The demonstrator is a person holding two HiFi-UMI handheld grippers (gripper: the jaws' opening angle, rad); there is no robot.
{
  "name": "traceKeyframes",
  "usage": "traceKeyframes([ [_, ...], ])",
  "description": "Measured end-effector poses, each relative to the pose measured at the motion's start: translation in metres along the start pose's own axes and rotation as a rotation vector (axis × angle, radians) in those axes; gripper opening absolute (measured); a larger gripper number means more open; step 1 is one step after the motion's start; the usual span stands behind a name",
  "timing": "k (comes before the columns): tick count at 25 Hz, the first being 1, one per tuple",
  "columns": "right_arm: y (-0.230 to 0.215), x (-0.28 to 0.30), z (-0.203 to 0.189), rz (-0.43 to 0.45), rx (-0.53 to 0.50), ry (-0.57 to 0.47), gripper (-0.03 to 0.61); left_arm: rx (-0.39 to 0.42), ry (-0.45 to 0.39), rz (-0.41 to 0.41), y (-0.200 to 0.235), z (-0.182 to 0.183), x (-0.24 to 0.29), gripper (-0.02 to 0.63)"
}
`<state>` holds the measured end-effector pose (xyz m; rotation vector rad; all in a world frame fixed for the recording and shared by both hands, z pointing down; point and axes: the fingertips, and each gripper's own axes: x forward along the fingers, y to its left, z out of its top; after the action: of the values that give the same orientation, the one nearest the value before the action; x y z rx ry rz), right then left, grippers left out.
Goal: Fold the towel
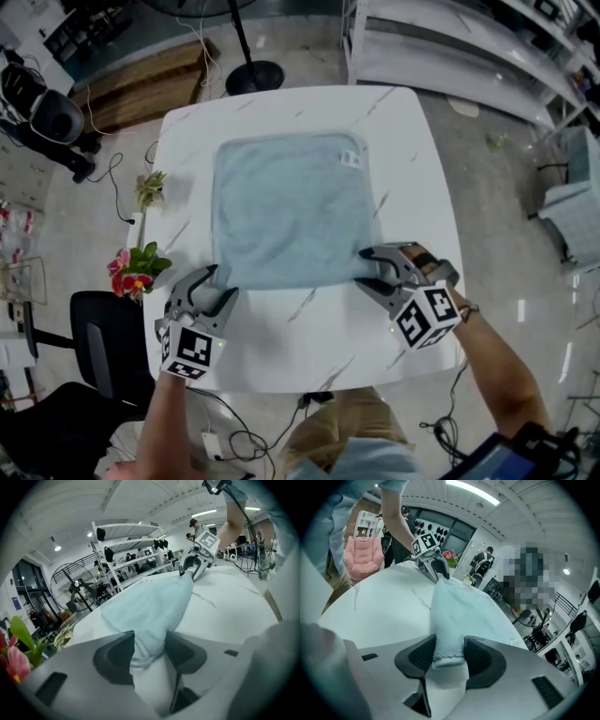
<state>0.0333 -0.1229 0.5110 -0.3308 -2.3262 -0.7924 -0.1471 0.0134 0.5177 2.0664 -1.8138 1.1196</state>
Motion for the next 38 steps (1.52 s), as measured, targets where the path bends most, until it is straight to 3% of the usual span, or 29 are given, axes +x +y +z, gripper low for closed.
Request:
traceKeyframes([
  [5,-0.001,0.002,-0.006,-0.011,-0.018,0.025,0.116,0.065,0.026,-0.027,-0.008,-0.005,0.004,0.104],
  [8,-0.001,0.002,-0.011,-0.021,-0.011,0.035,0.048,0.048,0.033,-0.04,-0.008,-0.008,0.003,0.064],
  [19,0.034,-0.018,-0.009,0.006,0.031,0.059,0.041,-0.027,0.024,-0.125,-0.045,-0.02,-0.024,0.057],
  [29,0.101,-0.055,0.003,0.048,0.078,0.081,0.041,-0.05,0.017,-0.239,-0.116,-0.033,-0.083,0.054],
  [38,0.164,-0.088,0.021,0.1,0.116,0.076,0.041,-0.076,0.02,-0.291,-0.165,-0.045,-0.136,0.054],
])
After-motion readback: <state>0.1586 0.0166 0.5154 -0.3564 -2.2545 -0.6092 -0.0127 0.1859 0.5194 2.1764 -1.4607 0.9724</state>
